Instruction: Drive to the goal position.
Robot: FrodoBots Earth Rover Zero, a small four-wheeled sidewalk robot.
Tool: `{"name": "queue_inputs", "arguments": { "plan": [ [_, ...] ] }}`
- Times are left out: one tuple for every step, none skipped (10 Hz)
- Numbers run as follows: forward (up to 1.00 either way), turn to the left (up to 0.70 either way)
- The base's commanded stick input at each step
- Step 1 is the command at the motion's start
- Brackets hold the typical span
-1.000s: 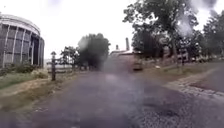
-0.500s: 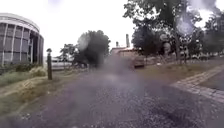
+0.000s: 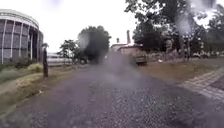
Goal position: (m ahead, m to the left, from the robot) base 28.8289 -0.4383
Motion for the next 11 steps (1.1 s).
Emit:
{"name": "queue_inputs", "arguments": {
  "plan": [
    [0.7, 0.0],
    [0.7, 0.0],
    [0.7, 0.0],
    [0.7, 0.02],
    [0.7, 0.13],
    [0.7, 0.1],
    [0.7, 0.03],
    [0.7, 0.0],
    [0.7, 0.0],
    [0.7, 0.0],
    [0.7, 0.0]
  ]
}}
